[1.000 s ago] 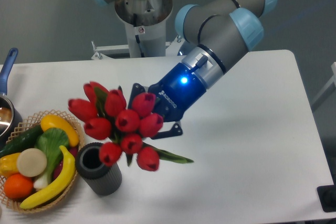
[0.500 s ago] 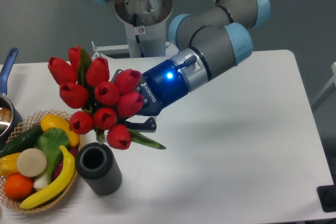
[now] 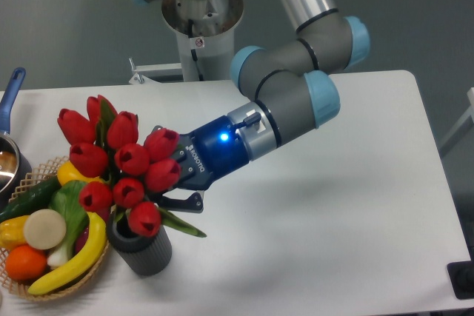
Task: Insert the flowers into the vase
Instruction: 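Position the tulip stems above the vase opening, then lower the tulip stems down into the grey vase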
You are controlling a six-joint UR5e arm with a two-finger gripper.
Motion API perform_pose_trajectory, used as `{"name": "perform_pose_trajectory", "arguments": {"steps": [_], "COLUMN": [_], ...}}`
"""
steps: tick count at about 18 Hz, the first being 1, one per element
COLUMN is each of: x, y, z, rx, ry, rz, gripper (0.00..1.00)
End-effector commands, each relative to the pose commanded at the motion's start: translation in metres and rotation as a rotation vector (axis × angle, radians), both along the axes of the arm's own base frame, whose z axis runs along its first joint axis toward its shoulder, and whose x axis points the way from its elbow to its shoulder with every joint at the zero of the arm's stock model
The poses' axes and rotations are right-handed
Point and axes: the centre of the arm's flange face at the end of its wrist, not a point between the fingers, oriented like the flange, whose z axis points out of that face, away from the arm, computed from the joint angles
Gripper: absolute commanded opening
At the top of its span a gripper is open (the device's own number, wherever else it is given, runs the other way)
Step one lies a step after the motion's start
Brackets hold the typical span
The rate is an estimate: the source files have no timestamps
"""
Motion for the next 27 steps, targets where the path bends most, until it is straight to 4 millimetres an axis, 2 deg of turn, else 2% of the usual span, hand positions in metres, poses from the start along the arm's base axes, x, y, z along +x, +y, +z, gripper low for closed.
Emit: {"name": "perform_pose_trajectory", "arguments": {"steps": [9, 13, 16, 27], "x": [0.000, 0.007, 0.019, 0.029], "y": [0.000, -0.005, -0.006, -0.005], "z": [-0.020, -0.047, -0.066, -0.111], "rx": [-0.033, -0.046, -0.054, -0.090], "ry": [-0.019, 0.019, 0.031, 0.057], "rz": [0.006, 0.011, -0.001, -0.014], "gripper": [0.06, 0.07, 0.07, 0.11]}}
